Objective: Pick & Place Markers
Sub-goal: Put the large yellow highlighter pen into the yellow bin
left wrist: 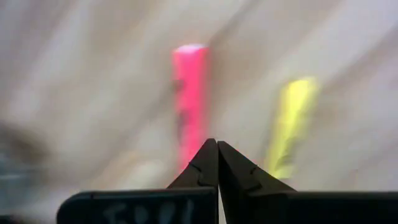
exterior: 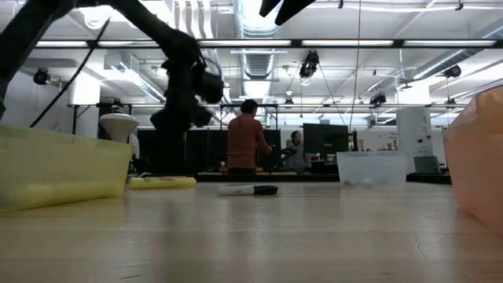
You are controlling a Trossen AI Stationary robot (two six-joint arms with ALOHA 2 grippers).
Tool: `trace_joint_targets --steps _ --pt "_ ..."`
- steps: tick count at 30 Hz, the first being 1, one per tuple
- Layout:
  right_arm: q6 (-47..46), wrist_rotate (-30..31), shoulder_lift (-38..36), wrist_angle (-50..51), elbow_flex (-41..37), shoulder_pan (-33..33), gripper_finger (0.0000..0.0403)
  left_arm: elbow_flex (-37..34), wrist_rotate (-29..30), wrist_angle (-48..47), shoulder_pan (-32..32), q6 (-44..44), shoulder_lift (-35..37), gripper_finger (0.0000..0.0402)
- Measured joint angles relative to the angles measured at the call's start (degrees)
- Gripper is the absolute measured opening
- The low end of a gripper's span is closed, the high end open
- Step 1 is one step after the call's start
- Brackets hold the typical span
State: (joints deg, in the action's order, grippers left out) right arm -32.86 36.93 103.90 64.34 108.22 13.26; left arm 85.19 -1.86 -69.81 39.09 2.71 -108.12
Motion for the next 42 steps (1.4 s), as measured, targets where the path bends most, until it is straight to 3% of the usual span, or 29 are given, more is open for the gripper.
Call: trace_joint_targets --steps 3,7,8,12,18,23,26,35,42 --pt "-0.1 -0.1 0.0 0.1 0.0 0.1 0.0233 0.5 -10.0 3.2 -1.5 9.2 3.2 0.0003" --pt "-0.1 0.0 0.0 0.2 0.0 0.6 0.0233 -0.5 -32.3 9.7 -5.3 14.6 5.9 0.0002" --pt "-0.1 0.0 0.0 0.2 0.0 0.7 0.0233 -0.6 -34.5 11.2 -7.3 16.2 6.0 0.0001" --pt "0.0 0.0 0.0 1.8 0.0 0.9 0.0233 -1.1 -29.4 13.6 -17.0 21.0 5.6 0.0" --pt "-3.7 -1.0 -0.1 12.5 0.0 1.2 0.0233 -1.1 -24.1 16.6 -27.7 27.0 3.5 0.0" --pt "-10.1 -1.1 -1.6 26.1 0.0 1.5 0.0233 -1.4 -20.8 28.7 -34.0 36.7 -0.5 0.0" --pt "-10.6 -0.9 -5.0 25.3 -0.9 1.5 0.0231 -1.3 -20.5 35.4 -37.0 42.1 -3.4 0.0" --pt "-15.5 -0.1 -12.8 24.4 -0.7 1.5 0.0228 -1.3 -13.5 25.6 -39.0 40.8 -8.2 0.0" --pt "-14.3 0.5 -13.5 17.8 -0.8 1.5 0.0228 -1.3 -15.6 25.5 -38.0 38.4 -5.9 0.0"
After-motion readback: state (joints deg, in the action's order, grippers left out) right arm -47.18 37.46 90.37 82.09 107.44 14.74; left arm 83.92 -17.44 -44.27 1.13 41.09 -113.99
